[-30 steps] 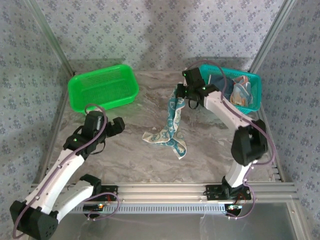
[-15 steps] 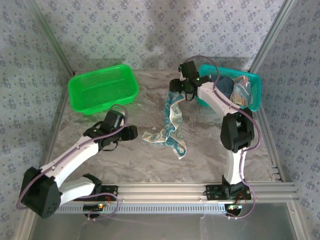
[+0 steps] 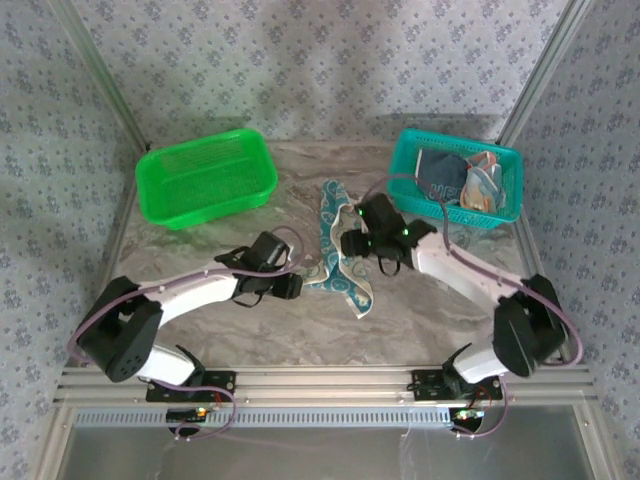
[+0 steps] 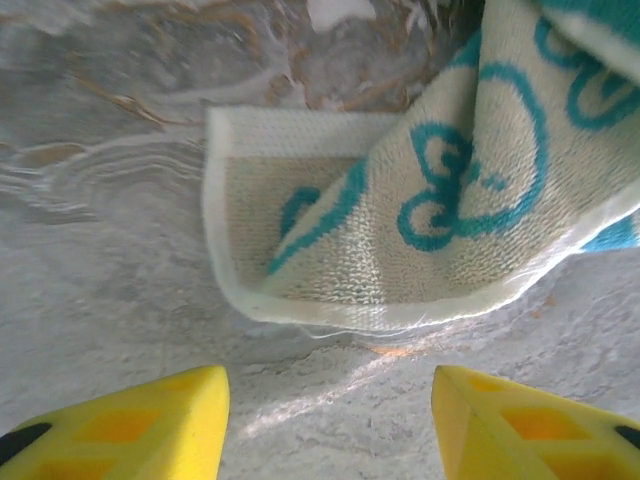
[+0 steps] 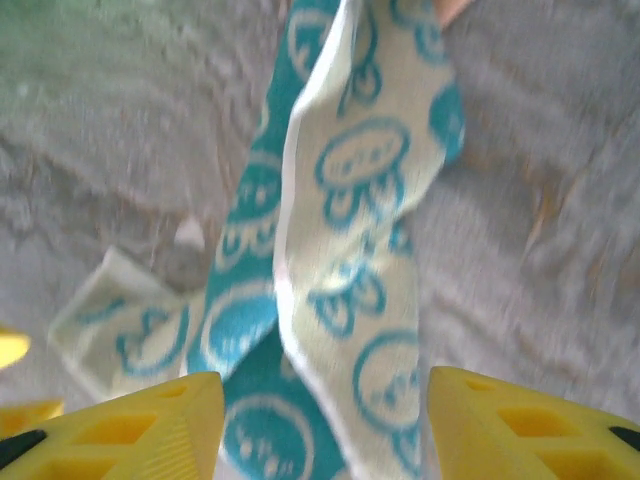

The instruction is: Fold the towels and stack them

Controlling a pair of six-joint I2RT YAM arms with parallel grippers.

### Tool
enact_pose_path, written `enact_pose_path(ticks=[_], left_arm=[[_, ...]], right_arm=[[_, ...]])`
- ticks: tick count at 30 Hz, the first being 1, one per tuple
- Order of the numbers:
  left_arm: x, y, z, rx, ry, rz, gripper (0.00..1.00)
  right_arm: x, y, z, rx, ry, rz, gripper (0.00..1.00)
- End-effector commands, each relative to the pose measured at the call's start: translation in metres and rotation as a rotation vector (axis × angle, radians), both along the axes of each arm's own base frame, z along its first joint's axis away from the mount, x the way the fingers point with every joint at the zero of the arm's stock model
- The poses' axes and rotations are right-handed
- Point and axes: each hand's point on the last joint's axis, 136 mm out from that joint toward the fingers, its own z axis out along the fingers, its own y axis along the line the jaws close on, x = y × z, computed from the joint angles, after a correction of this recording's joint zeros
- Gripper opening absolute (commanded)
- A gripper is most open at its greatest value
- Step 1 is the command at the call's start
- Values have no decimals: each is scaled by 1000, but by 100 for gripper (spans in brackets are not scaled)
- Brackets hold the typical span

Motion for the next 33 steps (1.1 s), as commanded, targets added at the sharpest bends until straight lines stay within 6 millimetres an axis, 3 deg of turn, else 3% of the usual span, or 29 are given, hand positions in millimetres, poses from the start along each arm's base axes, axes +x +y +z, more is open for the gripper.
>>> enact_pose_path(ticks=[1,5,8,12,19,23,27,30,33], left_arm=[[11,-11,-1,31,-61,-63,57],[14,-9,-10,71,-66,-63,56],[20,-5,-8,100,-105,-47,59],[27,-3,-3,110,-153,-41,64],[35,-14,-10,109,-166,-84,66],[37,-23,-15,94,-159,-104,48],[35,-29,-10,71,-158,-106,4],[28,-28,7,48,-158,-85,0],[21,-18,37,27,-175,-28,0]], right_arm=[[-32,-8,-20,-10,23,-63,58],[-69,-10,-55,-2,80,-86,57],[-84,-11,-77,-12,106,-101,57],[-89,-15,-100,-67,125,-130,57],[-91,-23,-113,-116,117,-173,61],[-94,-25,-118,-151,112,-173,51],[-95,-30,-124,-174,117,-186,19],[-91,-28,-110,-172,76,-164,0],[-91,-30,-80,-182,13,-132,0]])
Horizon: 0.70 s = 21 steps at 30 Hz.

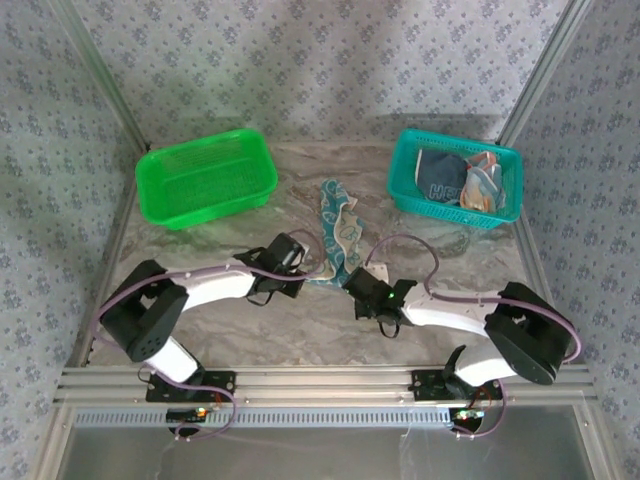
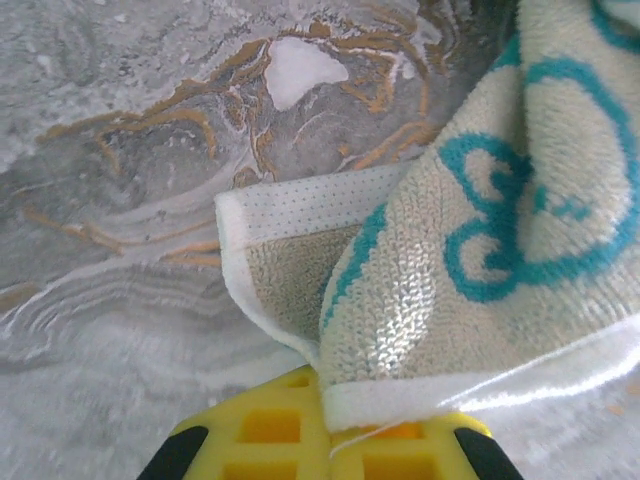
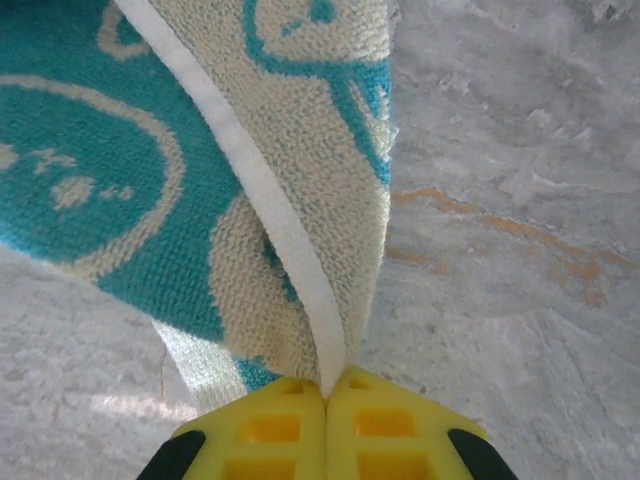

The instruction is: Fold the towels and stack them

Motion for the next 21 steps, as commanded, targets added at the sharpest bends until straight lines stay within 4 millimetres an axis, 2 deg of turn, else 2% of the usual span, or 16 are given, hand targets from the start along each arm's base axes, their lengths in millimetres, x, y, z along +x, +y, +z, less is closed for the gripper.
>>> enact_pose_path(ticks=[1,6,9,11,15,17,21], left_arm=[[-4,3,54,-81,-46,63,0],[-31,31,113,-168,-56,177,0],[-45,42,139,-220,-51,213,0],[-48,42,151,-248,-41,220,0],[-43,28,163,-289,-27,213,0],[-32,27,155,-244,-22,228,0],[-8,18,124,-177,101,262,0]], right_arm=[[3,-2,40,-11,-87,39,0],[-10,-7,100,45,-149,173,0],[-17,-11,131,89,-170,245,0],[-18,-10,142,137,-145,266,0],[-11,-4,143,233,-56,281,0],[-2,-5,136,233,-36,265,0],[22,-5,116,260,25,227,0]])
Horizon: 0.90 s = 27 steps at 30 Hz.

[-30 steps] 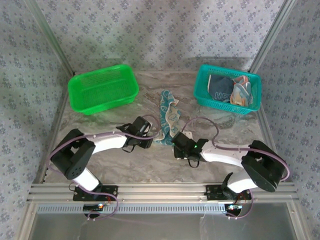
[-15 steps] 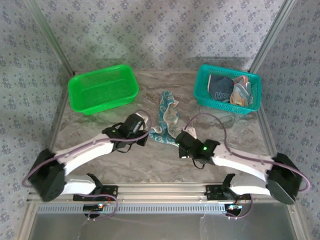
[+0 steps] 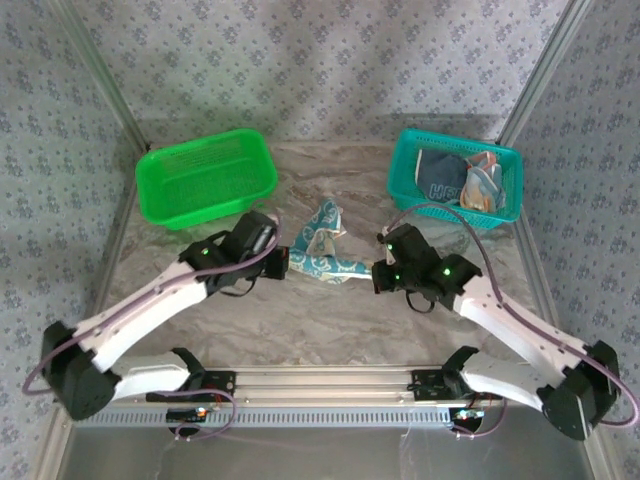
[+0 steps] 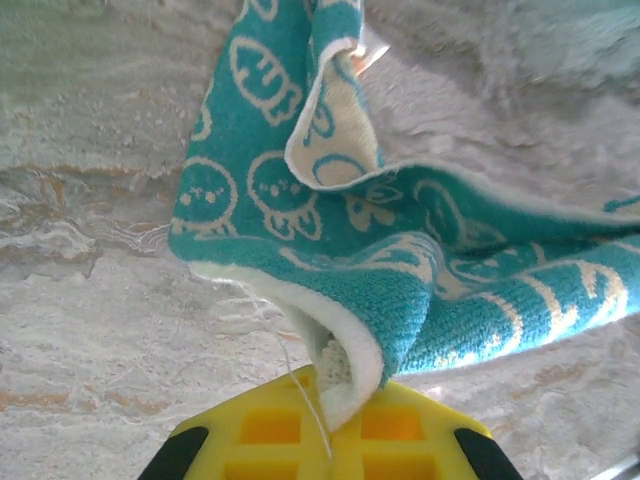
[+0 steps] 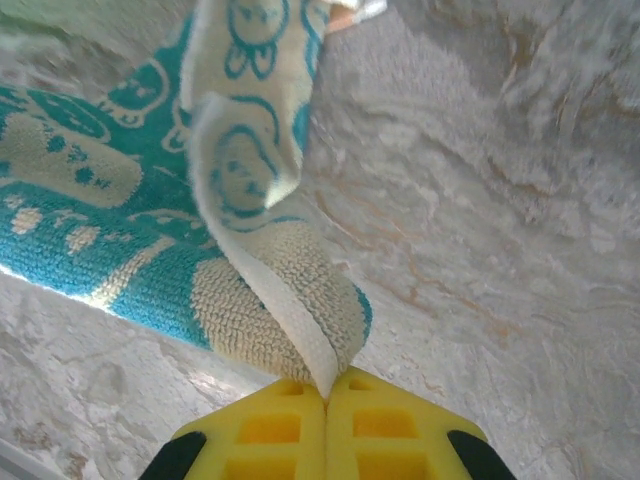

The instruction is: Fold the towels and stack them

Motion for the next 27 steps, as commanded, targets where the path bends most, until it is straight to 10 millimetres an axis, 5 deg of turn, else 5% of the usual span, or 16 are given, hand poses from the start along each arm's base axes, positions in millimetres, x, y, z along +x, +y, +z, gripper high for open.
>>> enact_pose_path(ticks=[1,3,6,8,18,24,27], left_arm=[[14,-2,-25,36,128,26,0],[17,-5,-45,66,186,20,3],[29,6,-71,131,230,64,40],[42,11,-84,128,247,89,51],[98,-9,-99,133,245,73,60],[83,0,-98,120,254,146,56],[66,2,-94,97,237,177,55]], right_arm=[[7,6,-14,42,79,41,0],[20,6,-27,40,110,23,0],[38,2,-42,-7,125,-10,0],[51,2,-50,-24,122,-30,0],[117,-16,-73,-57,139,-181,7],[122,-19,-88,-77,155,-183,23],[116,-22,-82,-51,113,-201,48]])
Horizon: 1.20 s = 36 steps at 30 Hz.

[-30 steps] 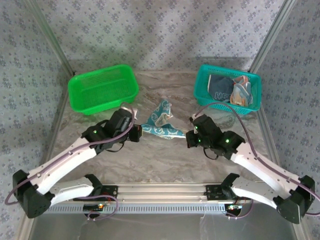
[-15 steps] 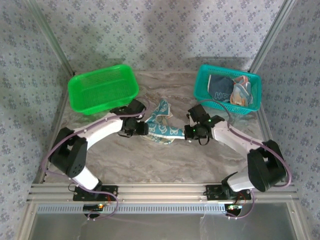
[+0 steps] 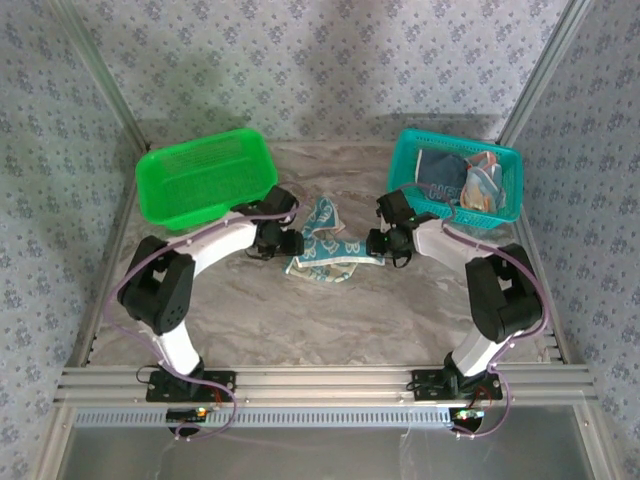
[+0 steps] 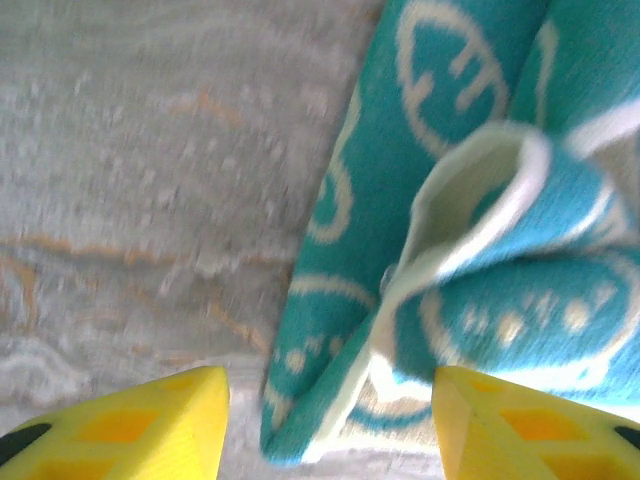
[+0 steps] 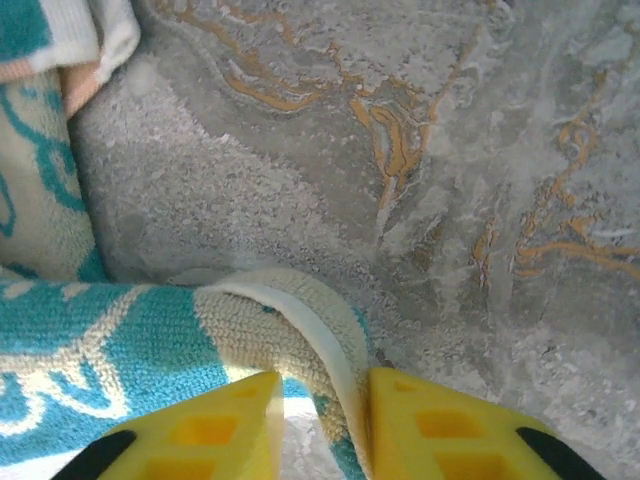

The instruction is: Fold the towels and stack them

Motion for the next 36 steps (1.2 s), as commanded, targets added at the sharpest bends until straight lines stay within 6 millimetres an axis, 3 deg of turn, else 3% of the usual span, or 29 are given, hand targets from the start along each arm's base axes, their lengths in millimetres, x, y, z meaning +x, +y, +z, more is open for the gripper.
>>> enact_pose_path(ticks=[1,9,22,30,36], left_arm=[[-19,0,15,-28,-29,50,53],[-29,-18,13,-126,-86,127,39],[-14,-35,-4,-192,-123,174,31],[-12,-33,-23,-155,-100,195,35],[-9,-44,-27,-198,-97,188,34]], right_arm=[[-4,-7,11,9,-59,-21,53],[-27,-27,-7,69,-88,-82,48],[-31,-30,-11,92,-94,-95,47],[-33,-31,-13,88,-89,-93,47],[-33,-31,-14,88,-89,-92,47]])
